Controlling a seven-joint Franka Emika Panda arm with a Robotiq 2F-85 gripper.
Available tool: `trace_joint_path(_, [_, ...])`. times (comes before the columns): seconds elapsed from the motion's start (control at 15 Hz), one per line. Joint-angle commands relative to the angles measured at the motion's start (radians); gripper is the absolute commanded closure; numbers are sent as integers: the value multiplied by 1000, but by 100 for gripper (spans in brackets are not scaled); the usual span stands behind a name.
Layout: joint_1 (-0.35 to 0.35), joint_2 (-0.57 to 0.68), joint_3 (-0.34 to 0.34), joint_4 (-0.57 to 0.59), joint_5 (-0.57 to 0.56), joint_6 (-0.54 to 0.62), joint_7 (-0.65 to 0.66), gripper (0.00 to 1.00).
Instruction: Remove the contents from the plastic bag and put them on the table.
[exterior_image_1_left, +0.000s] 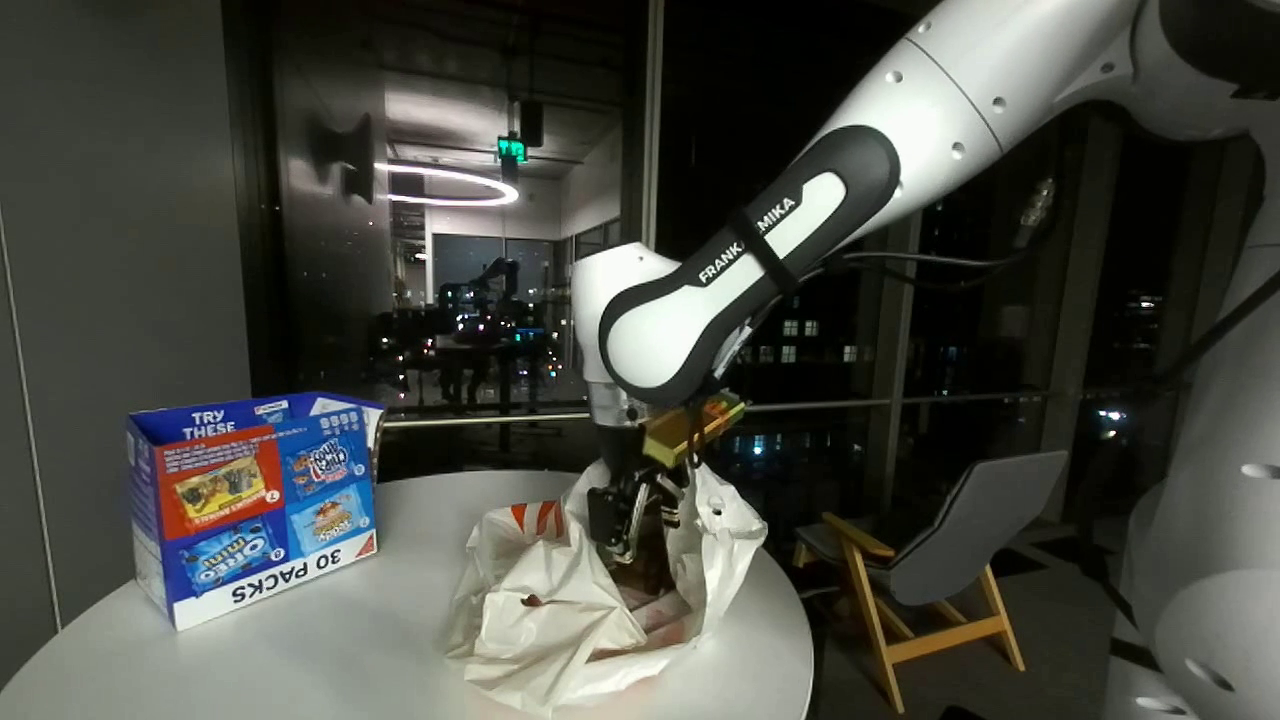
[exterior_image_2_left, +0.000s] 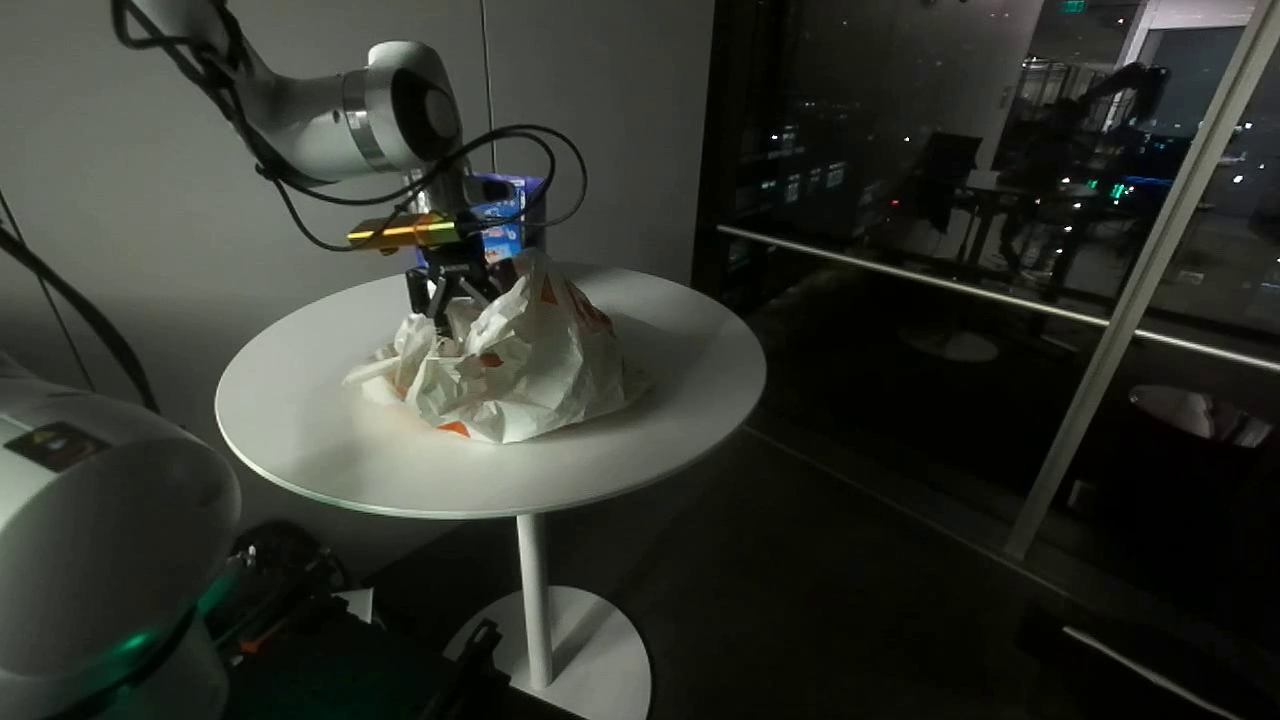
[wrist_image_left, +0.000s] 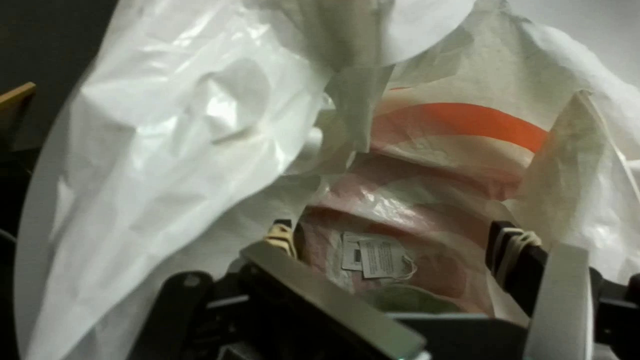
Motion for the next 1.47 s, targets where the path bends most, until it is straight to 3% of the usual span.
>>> trace_joint_path(0.0, [-11,61,9,56,-114,-22,77,0])
trace_joint_path(0.4, [5,114,-7,102,-100,-4,-78,0])
trace_joint_path(0.8, [17,125,-5,137,-190,9,-195,0])
trace_joint_path(1.13, [8,175,-21,153,-95,182,-477,0])
trace_joint_path(1.4, [-1,250,-12,201,100,229,-717,0])
